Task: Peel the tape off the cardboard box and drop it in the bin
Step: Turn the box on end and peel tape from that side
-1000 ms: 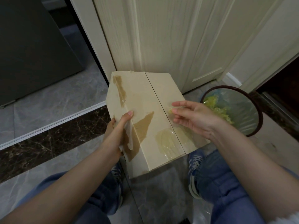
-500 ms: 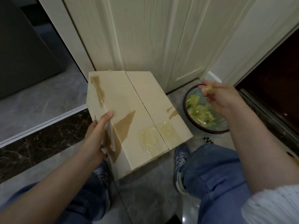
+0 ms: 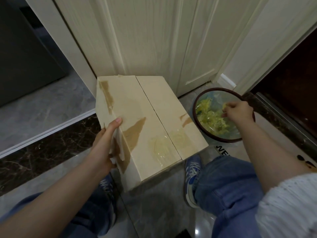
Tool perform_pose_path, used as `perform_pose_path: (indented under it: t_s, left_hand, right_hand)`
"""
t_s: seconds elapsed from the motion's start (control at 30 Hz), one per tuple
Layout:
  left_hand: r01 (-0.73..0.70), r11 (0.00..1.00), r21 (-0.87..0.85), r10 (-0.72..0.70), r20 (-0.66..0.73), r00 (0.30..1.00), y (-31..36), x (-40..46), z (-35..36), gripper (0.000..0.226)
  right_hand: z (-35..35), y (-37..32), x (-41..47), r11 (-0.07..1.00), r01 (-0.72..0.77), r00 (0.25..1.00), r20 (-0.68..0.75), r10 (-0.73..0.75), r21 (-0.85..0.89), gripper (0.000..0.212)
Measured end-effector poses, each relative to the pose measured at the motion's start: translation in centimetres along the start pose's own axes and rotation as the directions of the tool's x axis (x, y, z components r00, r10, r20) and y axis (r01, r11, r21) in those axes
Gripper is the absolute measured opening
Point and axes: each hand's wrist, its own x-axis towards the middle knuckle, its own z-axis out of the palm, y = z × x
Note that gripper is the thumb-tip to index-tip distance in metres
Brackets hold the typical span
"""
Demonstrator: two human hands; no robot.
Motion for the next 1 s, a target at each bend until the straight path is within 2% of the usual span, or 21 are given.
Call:
perform_pose_path:
  t_s: [0.07,0.1,0.23,0.3,0.47,0.6,0.67,0.87,1.0]
  left_hand:
    - [-0.003,1.0,0.015,0.003,-0.01,1.0,-0.1,0.3,-0.1,0.137]
    - [-0.008,1.0,0.022,0.008,-0.014,1.0,-0.2,0.4,-0.1,0.142]
    - [-0.001,1.0,0.026,0.001,-0.012,1.0,0.0,0.6,-0.3,0.129]
    - [0.015,0.999,0.039,-0.014,-0.01,1.0,0.0,0.7,-0.3,0.136]
    - [0.007,0.999,0.035,-0.006,-0.049,0.999,0.1,0.7,-0.7,0.144]
    - [-0.003,0.999,0.034,0.005,-0.053,0.999,0.0,0.8,-0.8,0.146]
    - [-0.009,0.999,0.039,0.011,-0.051,0.999,0.0,0.8,-0.9,0.147]
    - [-0.012,0.999,0.033,0.014,-0.045,0.999,-0.1,0.9,-1.0,0.145]
    - [-0.014,1.0,-0.003,0.013,-0.045,0.999,-0.1,0.9,-1.1,0.141]
  right_hand:
    - [0.1,0.1,0.5,1.0,-0.011,1.0,-0.009,0.011,-0.015,0.03]
    - [0.2,0.1,0.7,1.0,-0.015,1.0,-0.013,0.014,-0.022,0.031]
    - [0.4,-0.1,1.0,0.998,-0.012,1.0,-0.015,0.011,-0.057,0.037]
    - [0.6,-0.1,1.3,0.999,-0.027,0.999,-0.02,0.026,-0.035,0.043]
    - [0.8,0.4,1.6,0.999,0.016,0.994,-0.109,-0.02,-0.042,0.022]
    - [1.0,0.1,1.7,0.999,0.002,0.993,-0.115,0.004,0.048,0.021]
    - [1.3,0.2,1.8,0.999,-0.001,0.994,-0.106,0.005,0.041,0.02]
    - [2.0,0.5,2.1,0.998,0.005,1.0,-0.005,-0.005,-0.065,0.035]
    - [1.8,0.3,1.8,0.989,0.007,1.0,-0.015,-0.01,-0.151,0.044]
